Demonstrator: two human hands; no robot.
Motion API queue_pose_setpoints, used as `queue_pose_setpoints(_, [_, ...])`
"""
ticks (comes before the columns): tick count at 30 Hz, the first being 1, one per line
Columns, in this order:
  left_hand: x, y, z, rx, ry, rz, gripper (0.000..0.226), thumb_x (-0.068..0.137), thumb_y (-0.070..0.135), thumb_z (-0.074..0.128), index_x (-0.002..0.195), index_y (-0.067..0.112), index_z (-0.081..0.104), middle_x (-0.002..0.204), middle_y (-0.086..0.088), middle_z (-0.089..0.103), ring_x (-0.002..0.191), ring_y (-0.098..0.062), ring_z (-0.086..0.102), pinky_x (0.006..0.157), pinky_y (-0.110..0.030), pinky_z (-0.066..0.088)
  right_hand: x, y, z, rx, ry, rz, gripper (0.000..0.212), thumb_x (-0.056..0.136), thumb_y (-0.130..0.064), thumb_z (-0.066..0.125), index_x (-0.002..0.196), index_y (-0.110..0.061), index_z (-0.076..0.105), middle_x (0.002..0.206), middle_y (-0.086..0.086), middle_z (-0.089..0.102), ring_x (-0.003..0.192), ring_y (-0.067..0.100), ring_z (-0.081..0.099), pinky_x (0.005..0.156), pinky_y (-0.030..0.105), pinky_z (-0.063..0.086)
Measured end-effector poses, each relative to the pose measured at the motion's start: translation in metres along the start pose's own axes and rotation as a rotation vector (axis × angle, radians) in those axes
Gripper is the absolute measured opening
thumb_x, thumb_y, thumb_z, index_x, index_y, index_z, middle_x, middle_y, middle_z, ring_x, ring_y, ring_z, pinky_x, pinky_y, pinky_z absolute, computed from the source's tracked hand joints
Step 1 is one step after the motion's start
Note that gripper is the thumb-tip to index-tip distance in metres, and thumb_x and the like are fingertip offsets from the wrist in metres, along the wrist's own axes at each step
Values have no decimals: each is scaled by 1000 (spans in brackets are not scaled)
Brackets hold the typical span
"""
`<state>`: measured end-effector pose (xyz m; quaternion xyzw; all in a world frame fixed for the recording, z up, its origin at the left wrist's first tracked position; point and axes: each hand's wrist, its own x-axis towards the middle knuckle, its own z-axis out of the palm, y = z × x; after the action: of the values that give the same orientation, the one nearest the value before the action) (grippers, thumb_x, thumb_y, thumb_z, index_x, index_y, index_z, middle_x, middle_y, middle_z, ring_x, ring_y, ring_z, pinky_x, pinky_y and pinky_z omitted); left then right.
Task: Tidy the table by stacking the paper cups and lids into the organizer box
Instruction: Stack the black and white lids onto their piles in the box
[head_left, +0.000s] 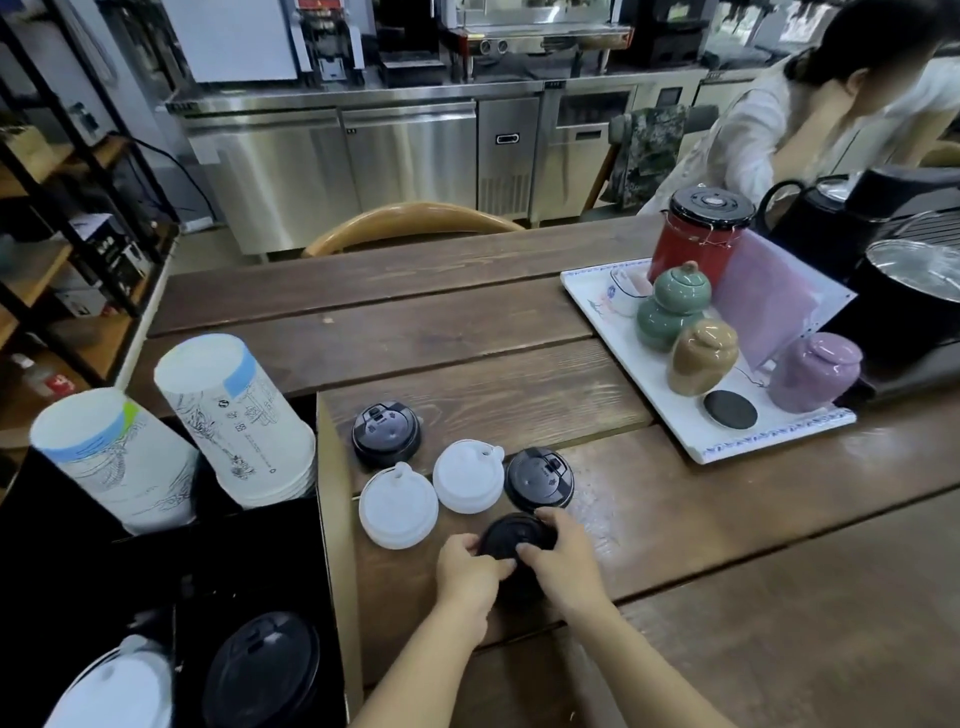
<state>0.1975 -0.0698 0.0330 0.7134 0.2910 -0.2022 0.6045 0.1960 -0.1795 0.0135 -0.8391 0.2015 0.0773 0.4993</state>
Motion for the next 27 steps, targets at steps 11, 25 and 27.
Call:
queue_pose_setpoints(11, [31, 55, 24, 19, -159, 308, 40, 84, 0, 62, 119, 19, 56, 98, 19, 58, 90, 1, 55, 70, -6, 43, 48, -20, -43, 334, 266, -113, 25, 78, -12, 73, 74, -31, 58, 80, -12, 64, 77, 3, 60, 62, 13, 44])
queue_pose_setpoints(25, [58, 56, 40, 724, -182, 500, 61, 92, 16, 53, 146, 13, 24, 153, -4, 32, 138, -23, 34, 109, -33, 33, 84, -6, -42, -24, 101, -43, 13, 87, -23, 64, 97, -15, 60, 96, 3, 66, 91, 20, 62, 71, 28, 48])
queue_pose_setpoints(27, [58, 52, 41, 779, -174, 531, 65, 93, 21, 51, 148, 12, 17, 158, -5, 22, 142, -23, 26, 111, -32, 29, 88, -9, -44, -210, 113, -38, 25, 86, -30, 64, 104, -12, 62, 105, 7, 65, 100, 25, 60, 81, 34, 46])
